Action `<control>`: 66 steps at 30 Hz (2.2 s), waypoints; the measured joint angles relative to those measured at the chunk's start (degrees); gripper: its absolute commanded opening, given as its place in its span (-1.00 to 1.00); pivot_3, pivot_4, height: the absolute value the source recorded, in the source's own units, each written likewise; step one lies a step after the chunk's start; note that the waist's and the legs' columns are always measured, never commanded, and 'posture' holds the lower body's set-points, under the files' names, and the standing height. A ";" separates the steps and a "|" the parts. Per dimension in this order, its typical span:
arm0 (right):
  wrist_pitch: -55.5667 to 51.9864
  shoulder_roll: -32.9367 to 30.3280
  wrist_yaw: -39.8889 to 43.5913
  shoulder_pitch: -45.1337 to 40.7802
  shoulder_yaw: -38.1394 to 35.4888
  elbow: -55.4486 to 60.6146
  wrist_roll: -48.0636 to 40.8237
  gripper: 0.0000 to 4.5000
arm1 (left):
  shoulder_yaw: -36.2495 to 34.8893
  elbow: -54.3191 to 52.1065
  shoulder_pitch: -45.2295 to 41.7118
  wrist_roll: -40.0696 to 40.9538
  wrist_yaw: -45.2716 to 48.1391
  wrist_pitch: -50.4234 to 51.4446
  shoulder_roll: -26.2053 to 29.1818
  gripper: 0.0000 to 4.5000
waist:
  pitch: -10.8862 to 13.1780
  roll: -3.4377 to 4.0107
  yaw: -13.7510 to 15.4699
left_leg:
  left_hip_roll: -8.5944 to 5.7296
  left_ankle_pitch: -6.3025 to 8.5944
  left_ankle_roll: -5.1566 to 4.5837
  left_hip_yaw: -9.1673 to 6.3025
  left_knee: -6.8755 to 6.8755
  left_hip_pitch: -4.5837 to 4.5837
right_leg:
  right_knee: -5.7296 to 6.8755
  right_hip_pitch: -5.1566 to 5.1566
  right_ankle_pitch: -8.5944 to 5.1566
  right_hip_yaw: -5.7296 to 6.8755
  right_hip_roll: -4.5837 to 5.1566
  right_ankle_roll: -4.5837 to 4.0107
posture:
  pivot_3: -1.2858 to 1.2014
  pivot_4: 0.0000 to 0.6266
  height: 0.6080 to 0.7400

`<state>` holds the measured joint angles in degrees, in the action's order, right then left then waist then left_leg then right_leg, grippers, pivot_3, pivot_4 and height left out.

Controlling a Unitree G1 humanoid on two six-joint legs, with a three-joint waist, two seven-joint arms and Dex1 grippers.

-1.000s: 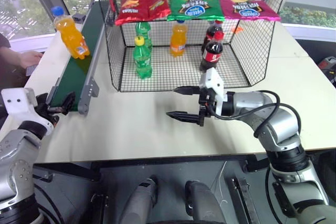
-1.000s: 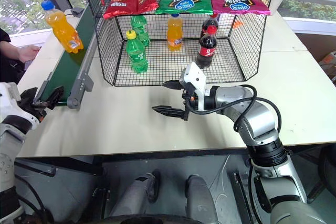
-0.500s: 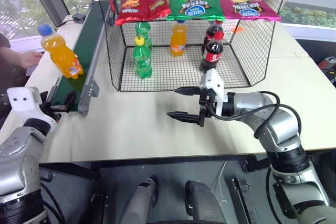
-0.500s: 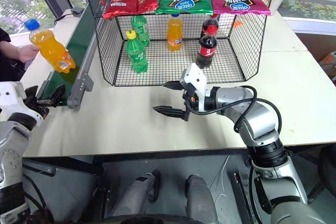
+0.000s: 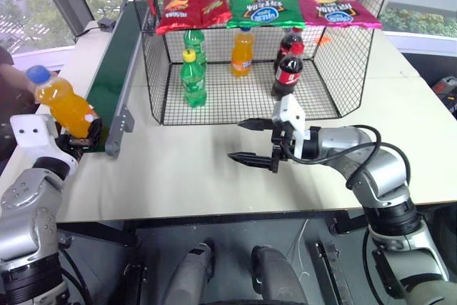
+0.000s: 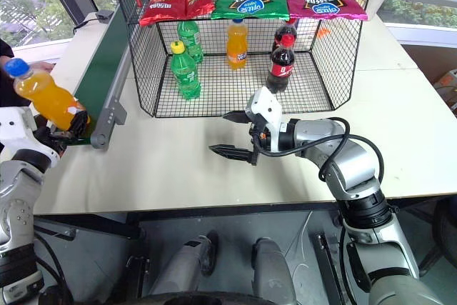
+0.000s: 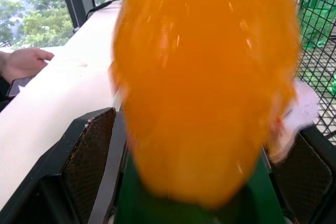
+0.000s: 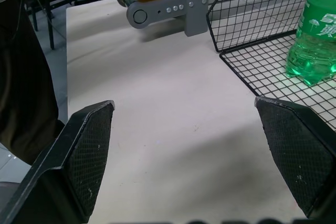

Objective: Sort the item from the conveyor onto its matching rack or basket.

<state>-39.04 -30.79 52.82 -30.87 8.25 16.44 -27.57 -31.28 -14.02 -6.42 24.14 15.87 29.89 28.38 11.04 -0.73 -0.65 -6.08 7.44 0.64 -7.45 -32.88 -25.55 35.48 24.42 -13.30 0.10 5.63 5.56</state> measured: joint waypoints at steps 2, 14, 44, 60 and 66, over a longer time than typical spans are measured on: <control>0.00 -0.03 -0.11 0.00 0.00 0.00 0.00 1.00 | 0.17 0.21 0.16 0.36 1.33 -0.82 -0.01 0.38 | 0.00 0.00 0.00 | 0.00 0.00 0.00 0.00 0.00 0.00 | 0.00 0.00 0.00 0.00 0.00 0.00 | 0.03 -0.52 0.97; -0.11 -0.79 -0.20 0.06 -0.02 0.04 -0.07 1.00 | 0.38 -0.06 -2.28 7.81 5.43 2.45 2.83 0.32 | 0.01 -0.01 0.02 | 0.00 0.00 0.00 -0.01 0.00 -0.05 | -0.01 0.03 0.00 0.02 -0.01 0.00 | 0.03 -0.52 0.97; -2.24 -1.75 -3.05 -0.77 -1.94 1.26 -1.56 1.00 | 41.85 7.25 -18.17 -1.52 36.02 -7.09 -0.71 0.32 | 0.01 -0.01 0.03 | -0.02 0.00 -0.03 0.04 -0.01 -0.07 | -0.05 0.02 0.01 0.01 -0.01 0.00 | 0.03 -0.52 0.97; -3.36 -1.35 -4.22 -2.94 -1.92 1.98 -3.05 1.00 | 44.03 10.07 -19.25 -6.21 37.94 -11.21 -5.40 0.32 | 0.01 -0.01 0.02 | -0.02 -0.01 -0.05 0.03 -0.03 -0.05 | -0.02 0.00 0.03 0.02 -0.02 0.03 | 0.03 -0.52 0.97; -4.05 -0.58 -4.83 -3.19 -1.92 1.99 -3.27 0.75 | 44.03 10.52 -19.27 -6.69 37.82 -11.25 -6.63 0.32 | 0.01 -0.01 0.02 | -0.03 -0.01 -0.06 0.03 -0.04 -0.05 | 0.00 0.00 0.03 0.02 -0.03 0.03 | 0.03 -0.52 0.97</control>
<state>-43.09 -31.37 47.99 -34.06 6.33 18.44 -30.84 12.75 -3.49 -25.68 17.45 53.68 18.64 21.75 11.05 -0.74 -0.63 -6.12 7.43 0.58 -7.43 -32.92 -25.59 35.49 24.42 -13.27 0.13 5.61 5.59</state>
